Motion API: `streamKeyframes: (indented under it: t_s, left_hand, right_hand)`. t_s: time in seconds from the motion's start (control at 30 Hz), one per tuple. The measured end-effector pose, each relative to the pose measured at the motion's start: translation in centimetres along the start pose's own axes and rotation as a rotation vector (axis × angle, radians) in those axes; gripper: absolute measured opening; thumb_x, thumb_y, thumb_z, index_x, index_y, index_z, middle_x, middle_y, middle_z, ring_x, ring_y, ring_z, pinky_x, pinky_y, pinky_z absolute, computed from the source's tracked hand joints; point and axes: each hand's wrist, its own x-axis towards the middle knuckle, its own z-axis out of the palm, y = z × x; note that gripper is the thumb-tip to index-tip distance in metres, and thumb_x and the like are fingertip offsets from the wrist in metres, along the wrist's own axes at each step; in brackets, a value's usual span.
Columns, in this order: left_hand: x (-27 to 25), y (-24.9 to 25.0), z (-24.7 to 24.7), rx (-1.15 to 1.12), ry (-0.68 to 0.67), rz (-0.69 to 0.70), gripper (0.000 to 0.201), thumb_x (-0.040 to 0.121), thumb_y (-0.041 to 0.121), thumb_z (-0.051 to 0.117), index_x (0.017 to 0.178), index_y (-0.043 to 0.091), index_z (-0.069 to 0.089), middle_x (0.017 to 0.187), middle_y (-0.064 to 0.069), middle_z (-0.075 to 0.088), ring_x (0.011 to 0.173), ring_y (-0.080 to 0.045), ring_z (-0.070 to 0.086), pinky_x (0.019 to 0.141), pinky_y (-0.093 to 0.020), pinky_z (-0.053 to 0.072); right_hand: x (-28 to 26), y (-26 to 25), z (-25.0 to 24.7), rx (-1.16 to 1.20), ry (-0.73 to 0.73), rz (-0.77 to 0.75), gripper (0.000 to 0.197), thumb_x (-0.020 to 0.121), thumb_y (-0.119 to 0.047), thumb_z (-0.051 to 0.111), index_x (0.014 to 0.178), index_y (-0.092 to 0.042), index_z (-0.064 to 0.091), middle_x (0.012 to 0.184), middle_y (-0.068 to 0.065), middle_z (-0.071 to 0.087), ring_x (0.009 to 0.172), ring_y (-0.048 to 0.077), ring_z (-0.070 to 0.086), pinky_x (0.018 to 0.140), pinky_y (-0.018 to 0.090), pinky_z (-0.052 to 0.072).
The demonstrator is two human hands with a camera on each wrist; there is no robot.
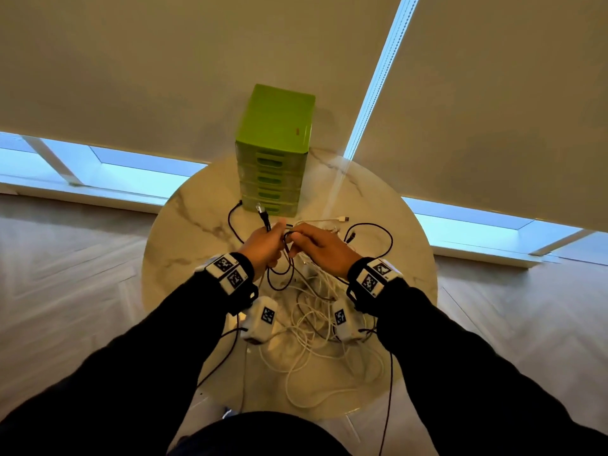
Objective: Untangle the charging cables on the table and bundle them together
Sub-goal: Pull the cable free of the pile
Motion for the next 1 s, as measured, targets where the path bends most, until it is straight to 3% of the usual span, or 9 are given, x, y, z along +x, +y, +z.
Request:
streamKeyframes:
  t_s: [0.13, 0.23, 0.3, 0.4, 0.47, 0.63, 0.8, 0.93, 1.0]
  left_hand:
    - [-0.4, 0.1, 1.1, -0.041, -0.121, 0.024, 0.02, 0.102, 0.019, 0.049, 0.084, 0.012, 0.055, 0.062, -0.002, 0.041, 0.045, -0.01, 0.025, 0.045, -0.024, 0.018]
    - [0.3, -0.5, 1.5, -0.11, -0.036, 0.073, 0.02, 0.1, 0.007, 0.044, 0.084, 0.01, 0.054, 0.063, -0.003, 0.035, 0.046, -0.011, 0.025, 0.043, -0.023, 0.019]
    - [0.9, -0.3, 1.2, -0.142, 0.07, 0.116, 0.015, 0.1, 0.006, 0.042, 0.107, 0.004, 0.055, 0.063, -0.003, 0.029, 0.042, -0.009, 0.027, 0.043, -0.025, 0.022]
    - [1.4, 0.7, -0.1, -0.118, 0.214, 0.193, 0.04, 0.101, 0.008, 0.042, 0.13, 0.036, 0.037, 0.064, 0.001, 0.03, 0.045, -0.01, 0.03, 0.048, -0.029, 0.026]
    - [1.5, 1.2, -1.2, -0.083, 0.251, 0.243, 0.058, 0.101, 0.01, 0.042, 0.155, 0.026, 0.025, 0.064, 0.003, 0.031, 0.049, -0.013, 0.03, 0.049, -0.031, 0.028]
    - [1.4, 0.3, -1.4, 0.202, 0.266, 0.315, 0.049, 0.1, 0.025, 0.045, 0.147, 0.022, 0.034, 0.068, 0.003, 0.038, 0.064, -0.023, 0.042, 0.064, -0.037, 0.039]
    - [-0.1, -0.1, 2.5, 0.365, 0.161, 0.327, 0.033, 0.104, 0.023, 0.042, 0.135, 0.009, 0.042, 0.084, -0.01, 0.053, 0.08, -0.031, 0.052, 0.076, -0.041, 0.043]
    - [-1.4, 0.8, 6.3, 0.404, 0.094, 0.373, 0.027, 0.105, 0.023, 0.042, 0.129, 0.011, 0.042, 0.098, -0.015, 0.06, 0.09, -0.036, 0.06, 0.08, -0.043, 0.049]
    - [-1.9, 1.5, 8.3, 0.394, 0.047, 0.377, 0.03, 0.105, 0.024, 0.043, 0.132, 0.012, 0.042, 0.104, -0.011, 0.061, 0.098, -0.034, 0.063, 0.089, -0.045, 0.051]
  right_hand:
    - [-1.3, -0.1, -0.6, -0.007, 0.026, -0.039, 0.017, 0.107, -0.026, 0.046, 0.109, -0.027, 0.063, 0.097, -0.001, 0.071, 0.087, 0.002, 0.065, 0.076, 0.01, 0.044]
    - [-1.7, 1.0, -0.7, -0.12, 0.072, 0.022, 0.024, 0.106, -0.033, 0.046, 0.109, -0.016, 0.063, 0.1, 0.004, 0.067, 0.091, 0.015, 0.061, 0.078, 0.025, 0.045]
    - [-2.2, 2.2, -0.6, -0.198, 0.085, 0.07, 0.025, 0.105, -0.036, 0.047, 0.108, -0.015, 0.061, 0.102, 0.004, 0.062, 0.092, 0.02, 0.056, 0.08, 0.031, 0.041]
    - [-3.5, 5.2, -0.7, -0.305, 0.067, 0.156, 0.034, 0.103, -0.026, 0.053, 0.133, -0.01, 0.054, 0.132, 0.012, 0.056, 0.123, 0.026, 0.05, 0.102, 0.03, 0.035]
    - [-4.6, 7.1, -0.6, -0.36, 0.109, 0.194, 0.043, 0.101, -0.019, 0.055, 0.142, -0.01, 0.048, 0.143, 0.014, 0.049, 0.135, 0.028, 0.043, 0.113, 0.031, 0.03]
    - [-5.6, 6.4, -0.5, -0.356, 0.346, 0.184, 0.029, 0.097, -0.017, 0.057, 0.125, -0.017, 0.06, 0.124, 0.007, 0.06, 0.112, 0.027, 0.059, 0.099, 0.05, 0.046]
    - [-5.9, 2.2, -1.4, -0.43, 0.537, 0.007, 0.053, 0.088, -0.024, 0.064, 0.138, -0.023, 0.046, 0.145, 0.001, 0.038, 0.131, 0.023, 0.046, 0.108, 0.044, 0.033]
    - [-7.5, -0.5, -1.8, -0.541, 0.286, 0.082, 0.051, 0.097, -0.04, 0.056, 0.143, -0.023, 0.042, 0.13, -0.003, 0.06, 0.12, 0.017, 0.055, 0.109, 0.042, 0.031]
    - [-9.0, -1.1, -1.9, -0.39, 0.176, 0.156, 0.044, 0.103, -0.041, 0.047, 0.139, -0.017, 0.044, 0.108, -0.002, 0.066, 0.092, 0.016, 0.061, 0.088, 0.035, 0.043]
